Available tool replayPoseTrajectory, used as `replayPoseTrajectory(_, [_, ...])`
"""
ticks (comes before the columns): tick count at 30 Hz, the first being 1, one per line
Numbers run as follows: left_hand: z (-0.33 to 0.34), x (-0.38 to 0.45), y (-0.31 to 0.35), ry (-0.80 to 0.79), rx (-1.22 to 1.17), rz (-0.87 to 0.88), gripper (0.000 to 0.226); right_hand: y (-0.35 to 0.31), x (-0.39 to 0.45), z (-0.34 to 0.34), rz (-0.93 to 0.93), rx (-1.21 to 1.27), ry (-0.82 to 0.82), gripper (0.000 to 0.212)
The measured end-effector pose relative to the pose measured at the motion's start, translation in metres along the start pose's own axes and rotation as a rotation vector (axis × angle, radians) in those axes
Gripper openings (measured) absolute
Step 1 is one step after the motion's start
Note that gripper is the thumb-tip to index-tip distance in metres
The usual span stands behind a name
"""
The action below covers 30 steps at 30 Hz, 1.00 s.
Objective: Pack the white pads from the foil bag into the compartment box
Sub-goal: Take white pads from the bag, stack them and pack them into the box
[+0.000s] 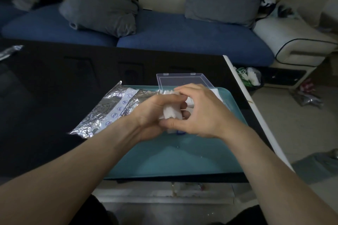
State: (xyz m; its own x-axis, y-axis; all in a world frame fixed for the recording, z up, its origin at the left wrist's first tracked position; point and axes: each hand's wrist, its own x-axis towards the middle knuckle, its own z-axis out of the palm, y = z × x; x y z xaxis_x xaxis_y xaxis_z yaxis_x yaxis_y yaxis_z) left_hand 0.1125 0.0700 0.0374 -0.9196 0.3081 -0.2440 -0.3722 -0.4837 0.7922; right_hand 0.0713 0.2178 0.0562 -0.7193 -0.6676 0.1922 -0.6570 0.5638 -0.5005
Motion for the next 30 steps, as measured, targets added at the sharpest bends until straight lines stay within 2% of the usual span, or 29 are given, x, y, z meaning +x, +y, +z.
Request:
replayPoseTrajectory(3, [0.001, -0.001, -0.001, 0.032, -0.004, 0.017, 0.037, -0.003, 0.001, 0.006, 0.017, -0.026, -0.048, 0.082])
replayPoseTrajectory(7, [-0.001, -0.009, 0.001, -0.036, 0.096, -0.051, 0.023, -0.002, 0.001, 0.007, -0.01, 0.079, 0.067, 0.069])
replayPoseTrajectory(10, [-0.004, -0.008, 0.0, 0.004, 0.072, -0.03, 0.019, -0.003, 0.0, 0.008, 0.014, 0.078, -0.013, 0.085])
replayPoseTrajectory(14, [-0.002, -0.005, -0.001, 0.03, 0.035, 0.015, 0.025, -0.001, 0.002, 0.014, -0.02, -0.042, -0.011, 0.07])
replayPoseTrajectory(17, [-0.005, -0.003, 0.0, 0.05, 0.066, -0.007, 0.029, 0.0, 0.002, 0.013, -0.016, 0.019, -0.011, 0.088])
replayPoseTrajectory(21, [-0.006, -0.005, -0.001, -0.008, 0.101, 0.009, 0.019, 0.0, 0.002, 0.016, -0.074, 0.068, 0.021, 0.068])
replayPoseTrajectory(25, [-0.004, -0.004, -0.004, 0.054, 0.152, 0.029, 0.033, -0.002, 0.002, 0.016, -0.048, -0.007, -0.039, 0.075])
replayPoseTrajectory(27, [-0.006, -0.004, -0.005, 0.079, 0.22, 0.031, 0.034, 0.001, -0.001, 0.01, -0.013, 0.106, -0.104, 0.069])
replayPoseTrajectory(30, [-0.006, -0.009, -0.006, -0.024, 0.304, -0.028, 0.025, 0.017, -0.006, -0.008, 0.029, 0.394, -0.258, 0.055])
